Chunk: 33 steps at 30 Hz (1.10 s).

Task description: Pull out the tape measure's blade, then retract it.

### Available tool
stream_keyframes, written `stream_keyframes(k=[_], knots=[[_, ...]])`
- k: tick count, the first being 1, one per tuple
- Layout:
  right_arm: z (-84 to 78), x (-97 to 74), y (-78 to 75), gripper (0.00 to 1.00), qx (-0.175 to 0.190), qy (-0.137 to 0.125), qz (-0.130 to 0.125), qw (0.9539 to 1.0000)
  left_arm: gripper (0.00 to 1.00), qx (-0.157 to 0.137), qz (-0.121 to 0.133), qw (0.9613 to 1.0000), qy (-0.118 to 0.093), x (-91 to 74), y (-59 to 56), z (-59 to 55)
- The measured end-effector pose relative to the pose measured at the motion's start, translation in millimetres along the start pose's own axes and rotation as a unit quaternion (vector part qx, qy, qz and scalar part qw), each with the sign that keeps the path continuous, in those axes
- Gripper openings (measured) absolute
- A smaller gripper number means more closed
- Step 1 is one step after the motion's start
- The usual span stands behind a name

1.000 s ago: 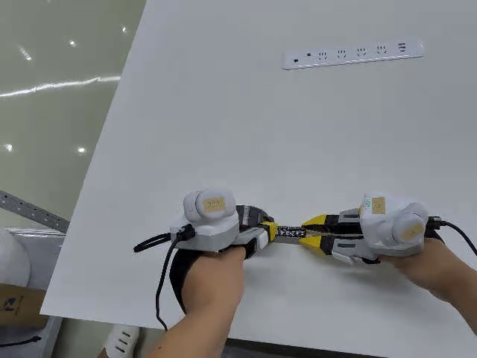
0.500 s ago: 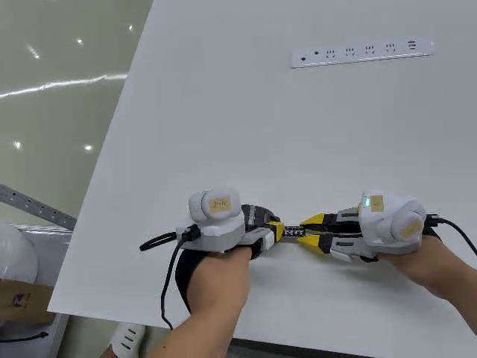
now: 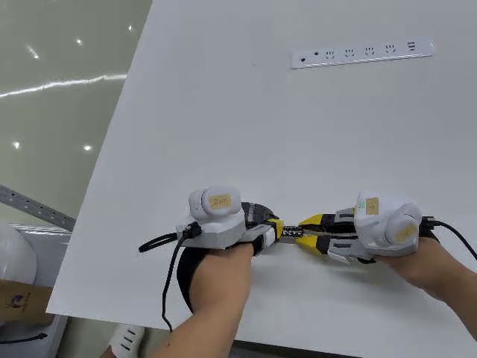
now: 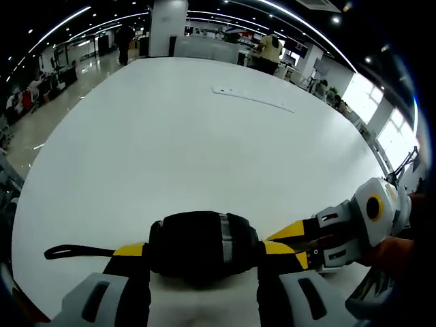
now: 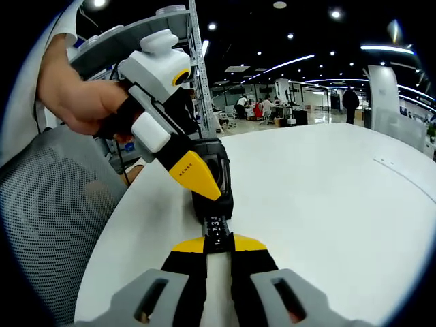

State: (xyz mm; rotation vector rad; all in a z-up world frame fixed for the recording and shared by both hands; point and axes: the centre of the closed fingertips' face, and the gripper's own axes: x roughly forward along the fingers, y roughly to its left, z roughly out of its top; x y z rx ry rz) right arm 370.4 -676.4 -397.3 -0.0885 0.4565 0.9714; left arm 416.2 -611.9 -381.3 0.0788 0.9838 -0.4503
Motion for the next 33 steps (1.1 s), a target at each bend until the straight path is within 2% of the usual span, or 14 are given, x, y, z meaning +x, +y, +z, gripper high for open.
stream_keyframes(k=[10, 24, 33], knots=[[0.0, 0.9, -0.1, 0.1, -0.012, -0.003, 0.002, 0.9999, 0.58, 0.003, 0.003, 0.9999, 0.011, -0.3, 1.4, -4.5], [3.9, 9.3, 0.5, 0.09, -0.011, -0.009, 0.013, 0.9998, 0.58, 0.004, 0.004, 1.0, 0.006, 0.7, 1.0, -4.1], [6.6, 18.8, 1.0, 0.09, -0.015, -0.014, 0.012, 0.9997, 0.58, 0.003, 0.004, 1.0, 0.006, 1.2, 1.4, -3.6]])
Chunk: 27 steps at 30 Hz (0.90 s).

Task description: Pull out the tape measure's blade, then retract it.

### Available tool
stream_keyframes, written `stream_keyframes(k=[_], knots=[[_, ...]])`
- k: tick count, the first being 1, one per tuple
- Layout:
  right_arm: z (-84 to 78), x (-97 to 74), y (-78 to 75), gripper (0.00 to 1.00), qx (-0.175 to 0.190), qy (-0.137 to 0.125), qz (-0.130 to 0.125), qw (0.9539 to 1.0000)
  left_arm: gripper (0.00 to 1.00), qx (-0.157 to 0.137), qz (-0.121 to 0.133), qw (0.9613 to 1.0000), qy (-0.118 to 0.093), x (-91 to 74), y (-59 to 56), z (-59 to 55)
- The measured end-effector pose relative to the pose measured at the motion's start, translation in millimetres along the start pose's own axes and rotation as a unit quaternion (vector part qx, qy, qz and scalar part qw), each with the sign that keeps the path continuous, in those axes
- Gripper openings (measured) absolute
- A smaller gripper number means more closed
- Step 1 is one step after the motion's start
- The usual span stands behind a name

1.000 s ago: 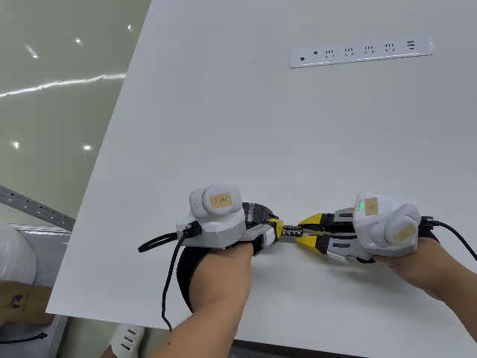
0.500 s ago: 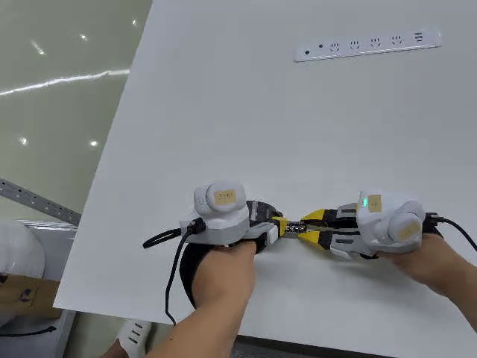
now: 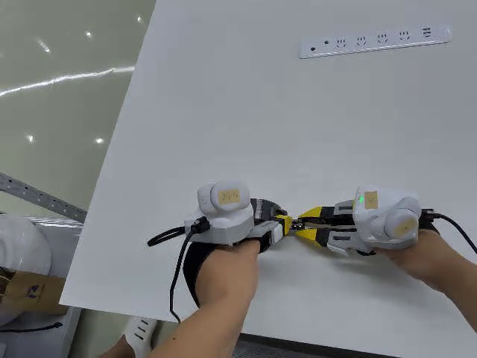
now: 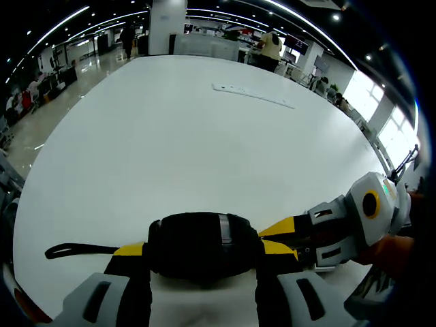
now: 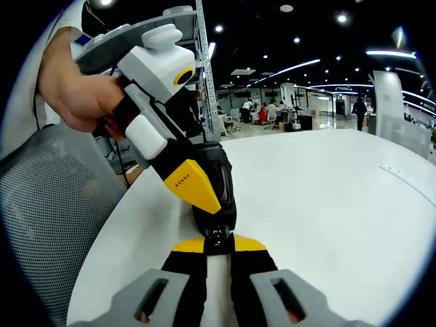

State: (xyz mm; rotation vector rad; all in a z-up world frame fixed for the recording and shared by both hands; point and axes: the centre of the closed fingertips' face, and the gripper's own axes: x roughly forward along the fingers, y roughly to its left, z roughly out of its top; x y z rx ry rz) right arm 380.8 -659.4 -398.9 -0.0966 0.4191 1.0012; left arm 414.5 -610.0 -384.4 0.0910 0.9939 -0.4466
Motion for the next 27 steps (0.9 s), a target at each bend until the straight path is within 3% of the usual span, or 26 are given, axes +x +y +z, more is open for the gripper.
stream_keyframes(k=[16, 20, 27], knots=[[-0.9, -2.4, 1.6, 0.11, -0.004, 0.007, -0.005, 1.0, 0.6, -0.003, -0.014, 0.9998, -0.012, -1.6, 2.9, 3.1], [-4.8, -1.3, 2.5, 0.14, -0.006, 0.019, -0.006, 0.9998, 0.61, -0.004, -0.021, 0.9997, -0.009, -2.0, 2.1, 1.2], [3.4, -4.7, 0.5, 0.21, 0.009, 0.008, -0.016, 0.9998, 0.61, 0.0, -0.036, 0.9992, -0.018, -6.5, 2.8, 2.0]])
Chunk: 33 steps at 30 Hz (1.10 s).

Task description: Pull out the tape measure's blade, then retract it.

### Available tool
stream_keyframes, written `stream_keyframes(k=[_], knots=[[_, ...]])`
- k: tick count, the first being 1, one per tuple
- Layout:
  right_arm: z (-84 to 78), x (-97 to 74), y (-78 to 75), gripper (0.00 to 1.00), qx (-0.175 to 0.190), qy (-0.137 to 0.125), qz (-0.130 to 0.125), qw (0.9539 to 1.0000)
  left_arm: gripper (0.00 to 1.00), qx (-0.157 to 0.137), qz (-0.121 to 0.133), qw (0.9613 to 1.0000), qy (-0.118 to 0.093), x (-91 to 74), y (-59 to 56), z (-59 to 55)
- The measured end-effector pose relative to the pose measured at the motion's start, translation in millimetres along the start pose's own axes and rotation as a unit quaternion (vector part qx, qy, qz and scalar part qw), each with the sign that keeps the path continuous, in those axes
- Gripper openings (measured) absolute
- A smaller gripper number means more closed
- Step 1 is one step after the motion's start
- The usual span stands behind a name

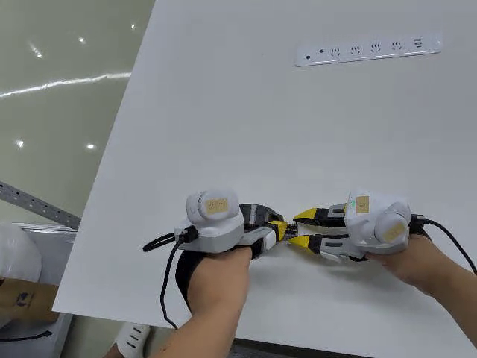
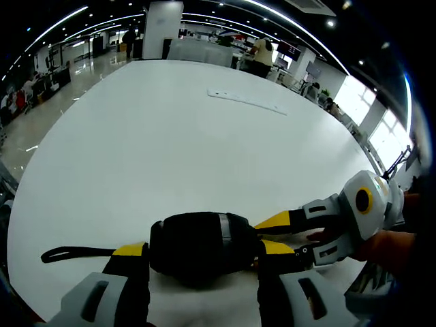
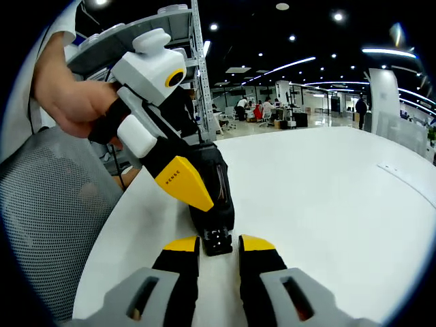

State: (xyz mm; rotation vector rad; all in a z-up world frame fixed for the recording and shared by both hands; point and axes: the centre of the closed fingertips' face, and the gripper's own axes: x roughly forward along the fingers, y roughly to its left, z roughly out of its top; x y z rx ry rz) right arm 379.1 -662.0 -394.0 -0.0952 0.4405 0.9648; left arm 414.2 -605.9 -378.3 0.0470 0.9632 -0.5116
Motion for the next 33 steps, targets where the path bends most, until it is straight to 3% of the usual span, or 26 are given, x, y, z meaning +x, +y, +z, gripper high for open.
stream_keyframes(k=[10, 13, 17, 19, 23, 26, 33], knots=[[15.2, -18.9, -4.5, 0.25, 0.07, -0.028, -0.023, 0.9969, 0.67, 0.008, -0.03, 0.9992, -0.025, -16.1, -2.9, 4.7], [20.6, -24.7, -3.2, 0.26, 0.074, -0.032, -0.031, 0.9962, 0.68, 0.011, -0.031, 0.9982, -0.05, -23.8, -0.4, 12.3], [29.2, -31.7, -0.9, 0.28, 0.082, -0.036, -0.042, 0.995, 0.69, 0.014, -0.042, 0.9974, -0.057, -31.5, 0.1, 13.4], [33.2, -37.0, -1.5, 0.32, 0.11, -0.04, -0.051, 0.9918, 0.69, 0.022, -0.047, 0.9966, -0.065, -36.4, 1.0, 14.0], [44.5, -47.5, 1.5, 0.33, 0.11, -0.054, -0.06, 0.9906, 0.69, 0.031, -0.063, 0.9946, -0.077, -46.7, -0.4, 14.4], [50.3, -54.4, 2.9, 0.34, 0.115, -0.057, -0.069, 0.9893, 0.69, 0.007, -0.078, 0.9922, -0.097, -56.4, -2.4, 19.5], [63.5, -74.0, 3.1, 0.37, 0.136, -0.074, -0.095, 0.9835, 0.69, 0.034, -0.103, 0.9872, -0.117, -70.6, -8.7, 26.2]])
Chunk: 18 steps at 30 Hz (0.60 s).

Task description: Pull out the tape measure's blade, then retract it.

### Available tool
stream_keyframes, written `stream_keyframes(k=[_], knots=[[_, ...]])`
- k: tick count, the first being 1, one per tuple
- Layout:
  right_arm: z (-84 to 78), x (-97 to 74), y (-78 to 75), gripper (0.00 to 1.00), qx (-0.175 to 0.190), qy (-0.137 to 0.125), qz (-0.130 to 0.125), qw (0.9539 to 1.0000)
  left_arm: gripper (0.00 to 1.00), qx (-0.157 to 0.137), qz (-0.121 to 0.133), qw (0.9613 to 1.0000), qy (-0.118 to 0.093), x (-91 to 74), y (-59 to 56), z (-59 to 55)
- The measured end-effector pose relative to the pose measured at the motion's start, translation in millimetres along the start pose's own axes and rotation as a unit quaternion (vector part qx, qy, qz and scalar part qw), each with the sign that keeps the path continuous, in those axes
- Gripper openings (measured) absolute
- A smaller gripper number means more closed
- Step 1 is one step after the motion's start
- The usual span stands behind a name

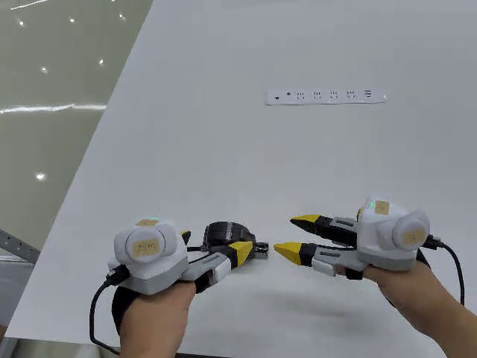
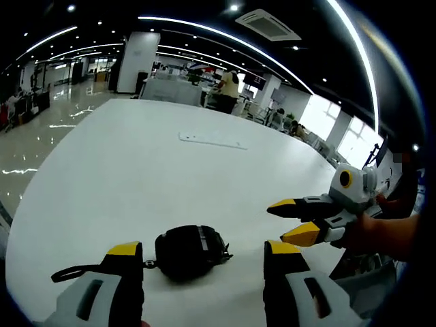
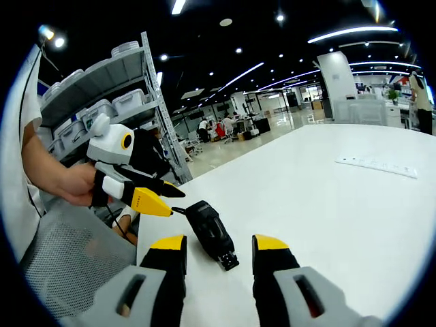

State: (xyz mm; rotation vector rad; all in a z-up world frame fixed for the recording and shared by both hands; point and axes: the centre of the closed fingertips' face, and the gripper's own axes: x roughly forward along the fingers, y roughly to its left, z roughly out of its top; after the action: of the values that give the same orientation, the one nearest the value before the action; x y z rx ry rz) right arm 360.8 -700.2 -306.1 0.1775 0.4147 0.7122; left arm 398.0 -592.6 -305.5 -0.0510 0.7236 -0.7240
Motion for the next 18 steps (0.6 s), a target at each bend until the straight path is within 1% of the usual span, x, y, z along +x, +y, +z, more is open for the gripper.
stream_keyframes(k=[2, 4, 6, 7, 8, 9, 11, 13, 16, 18], knots=[[2.7, -5.1, -1.0, 0.39, 0.003, -0.003, -0.009, 1.0, 0.69, 0.012, -0.006, 0.9999, -0.004, -4.1, -1.4, 2.4], [2.0, -9.6, -2.5, 0.43, 0.007, 0.005, -0.017, 0.9998, 0.69, 0.021, -0.011, 0.9997, -0.005, -8.1, -0.8, 2.6], [3.6, -13.9, -2.6, 0.44, 0.004, 0.003, -0.023, 0.9997, 0.69, 0.024, -0.014, 0.9996, -0.007, -12.4, 0.2, 3.2], [4.9, -17.2, -2.4, 0.45, 0.002, 0.002, -0.027, 0.9996, 0.69, 0.022, -0.014, 0.9996, -0.01, -15.3, 3.4, 3.5], [5.9, -19.4, -2.4, 0.45, -0.002, 0.001, -0.031, 0.9995, 0.69, 0.016, -0.018, 0.9996, -0.015, -17.1, 3.6, 4.7], [7.5, -22.8, -1.6, 0.46, -0.005, 0.002, -0.036, 0.9993, 0.69, 0.017, -0.024, 0.9994, -0.018, -19.7, 4.2, 4.5], [8.9, -27.6, -1.8, 0.48, -0.009, 0.002, -0.042, 0.9991, 0.69, 0.038, -0.024, 0.9989, -0.017, -22.7, 6.7, 2.8], [9.7, -34.0, -2.6, 0.49, -0.012, 0.003, -0.049, 0.9987, 0.69, 0.043, -0.035, 0.9983, -0.015, -26.2, 6.4, 0.7], [9.9, -43.1, -3.2, 0.51, -0.016, 0.007, -0.061, 0.998, 0.69, 0.049, -0.044, 0.9977, -0.018, -33.1, 9.0, 0.2], [10.6, -50.5, -4.0, 0.52, -0.019, 0.01, -0.068, 0.9974, 0.7, 0.055, -0.045, 0.9973, -0.019, -37.4, 12.5, -0.2]])
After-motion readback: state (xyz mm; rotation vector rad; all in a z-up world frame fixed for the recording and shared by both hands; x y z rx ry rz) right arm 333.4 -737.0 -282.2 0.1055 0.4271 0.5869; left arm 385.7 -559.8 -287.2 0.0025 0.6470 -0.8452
